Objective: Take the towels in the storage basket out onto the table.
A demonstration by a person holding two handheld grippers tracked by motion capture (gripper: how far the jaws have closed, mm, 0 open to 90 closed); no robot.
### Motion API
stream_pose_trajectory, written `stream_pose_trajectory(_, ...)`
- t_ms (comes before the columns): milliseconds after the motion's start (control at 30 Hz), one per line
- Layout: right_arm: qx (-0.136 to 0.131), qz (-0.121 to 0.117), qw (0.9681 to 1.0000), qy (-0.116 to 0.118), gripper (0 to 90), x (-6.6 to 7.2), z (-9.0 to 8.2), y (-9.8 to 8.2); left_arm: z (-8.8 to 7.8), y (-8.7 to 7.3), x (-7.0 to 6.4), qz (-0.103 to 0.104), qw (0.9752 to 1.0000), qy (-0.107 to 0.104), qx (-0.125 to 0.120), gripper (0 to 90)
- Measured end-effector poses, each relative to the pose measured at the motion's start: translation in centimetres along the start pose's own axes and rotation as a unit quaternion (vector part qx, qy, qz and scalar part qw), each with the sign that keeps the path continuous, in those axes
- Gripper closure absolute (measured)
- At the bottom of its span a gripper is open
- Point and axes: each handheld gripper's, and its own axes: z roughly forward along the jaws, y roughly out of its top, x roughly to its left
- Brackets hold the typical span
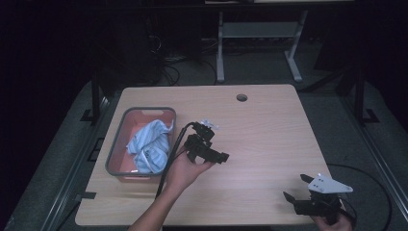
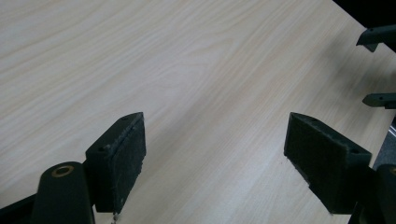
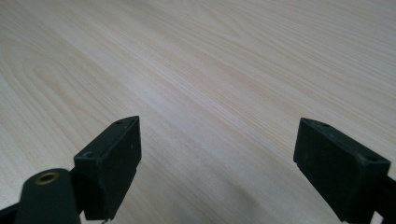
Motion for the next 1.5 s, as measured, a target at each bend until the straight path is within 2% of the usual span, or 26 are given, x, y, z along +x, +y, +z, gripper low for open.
stream_pose_trajectory(33,0.002,0.005,1.0,0.002,14.5,-0.1,0.1,0.0,-0.4,0.1,0.4,-0.003,1.0,0.007,-0.004,19.7)
stream_pose_trajectory(233,0.001,0.001,1.0,0.001,14.5,-0.1,0.0,0.0,-1.4,0.4,1.6,-0.015,0.9998,0.01,0.001,19.9)
stream_pose_trajectory(300,-0.001,0.001,1.0,0.001,14.5,-0.1,0.0,0.0,-1.7,0.4,2.0,-0.013,0.9997,0.021,0.009,20.2)
stream_pose_trajectory(367,0.001,0.002,1.0,0.003,14.5,-0.1,0.1,-0.1,-1.9,0.4,2.3,-0.014,0.9996,0.022,0.012,20.3)
stream_pose_trajectory(433,0.001,0.002,1.0,0.002,14.5,-0.1,0.1,-0.1,-2.5,0.4,3.1,-0.022,0.9993,0.029,0.011,20.9)
stream_pose_trajectory(700,0.001,0.003,1.0,0.001,14.5,-0.2,0.1,-0.1,-4.3,0.3,4.5,-0.037,0.9983,0.046,0.002,21.8)
stream_pose_trajectory(867,0.001,0.003,1.0,0.001,14.5,-0.1,0.0,0.0,-6.0,0.1,5.7,-0.052,0.9966,0.064,-0.01,21.8)
stream_pose_trajectory(1067,0.003,0.002,1.0,0.003,14.5,0.0,0.1,0.0,-7.1,-0.5,7.0,-0.069,0.9942,0.082,-0.009,22.0)
stream_pose_trajectory(1133,0.003,-0.002,1.0,0.002,14.5,0.0,0.1,0.0,-7.5,-0.6,7.3,-0.077,0.9931,0.086,-0.02,22.0)
stream_pose_trajectory(1267,0.002,0.001,1.0,0.002,14.5,-0.1,0.0,0.0,-8.0,-0.8,7.9,-0.085,0.9919,0.092,-0.02,22.3)
stream_pose_trajectory(1500,0.002,0.002,1.0,0.001,14.5,-0.1,0.0,-0.1,-9.2,-1.7,9.4,-0.107,0.9875,0.11,-0.033,22.9)
